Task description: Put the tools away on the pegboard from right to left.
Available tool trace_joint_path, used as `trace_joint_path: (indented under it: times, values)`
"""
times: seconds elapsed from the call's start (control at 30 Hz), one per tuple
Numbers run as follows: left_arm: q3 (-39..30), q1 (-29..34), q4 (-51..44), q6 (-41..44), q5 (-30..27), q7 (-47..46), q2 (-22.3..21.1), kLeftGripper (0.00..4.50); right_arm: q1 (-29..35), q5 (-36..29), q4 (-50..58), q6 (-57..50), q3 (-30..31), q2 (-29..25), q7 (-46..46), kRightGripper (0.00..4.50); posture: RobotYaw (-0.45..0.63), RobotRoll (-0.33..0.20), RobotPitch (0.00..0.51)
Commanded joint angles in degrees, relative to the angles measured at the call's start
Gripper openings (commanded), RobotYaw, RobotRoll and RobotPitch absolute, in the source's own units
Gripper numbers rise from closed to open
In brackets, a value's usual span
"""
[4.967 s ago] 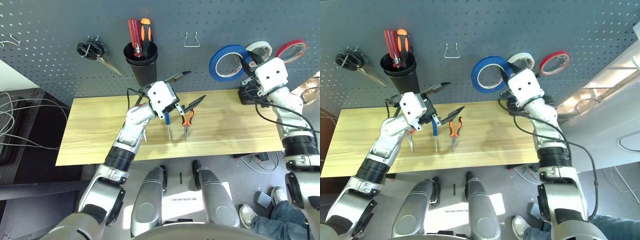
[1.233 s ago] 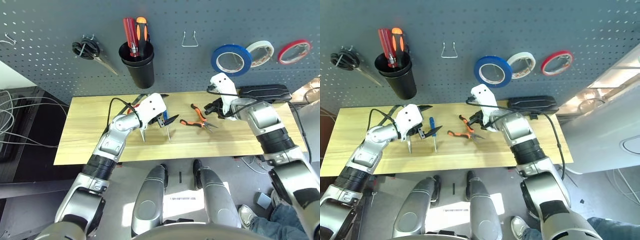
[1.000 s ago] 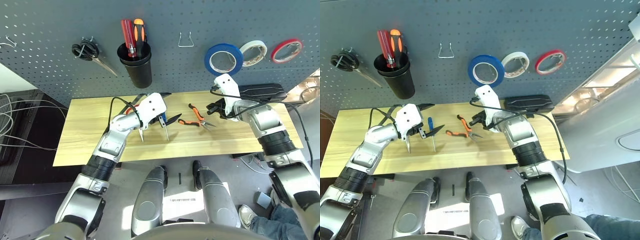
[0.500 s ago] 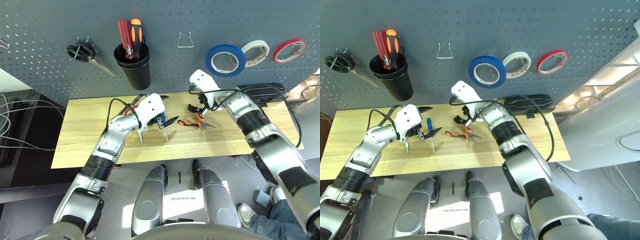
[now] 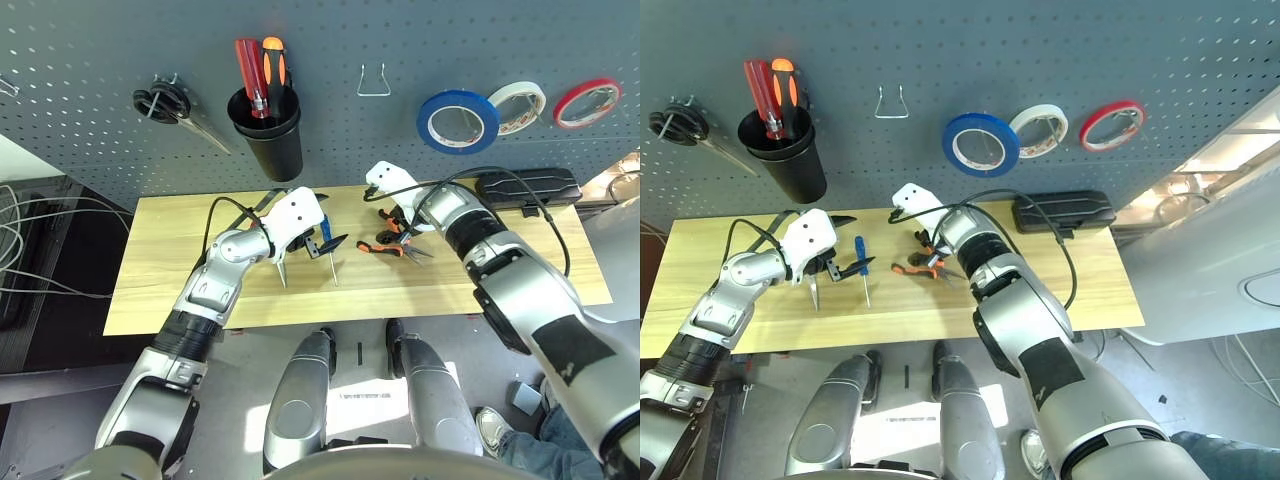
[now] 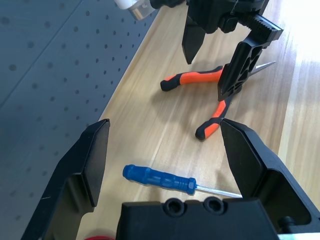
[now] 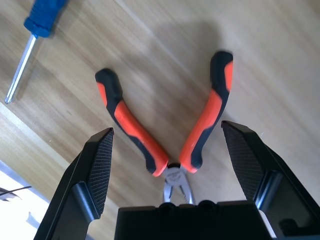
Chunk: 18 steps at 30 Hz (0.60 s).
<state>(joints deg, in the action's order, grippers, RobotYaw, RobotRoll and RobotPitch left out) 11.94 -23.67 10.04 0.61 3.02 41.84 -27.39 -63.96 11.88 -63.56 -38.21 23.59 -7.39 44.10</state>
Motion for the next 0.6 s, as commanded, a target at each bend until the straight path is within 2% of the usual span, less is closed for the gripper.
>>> trace_joint_path:
  times: [0.03,0.6]
  values:
    - [0.69,0.96,-0.12,0.49,0.39,0.45,0.08,4.5,1.77,0.56,-0.01,-1.49,-0.61,0.79,-1.14,4.46,0.22,0.0,0.326]
    - [0.98,1.13,-0.26,1.04,0.72,-0.06,0.99,4.5,3.64,1.7,-4.9,0.59,-1.7,2.77,-8.13,4.46,0.23,0.0,0.327]
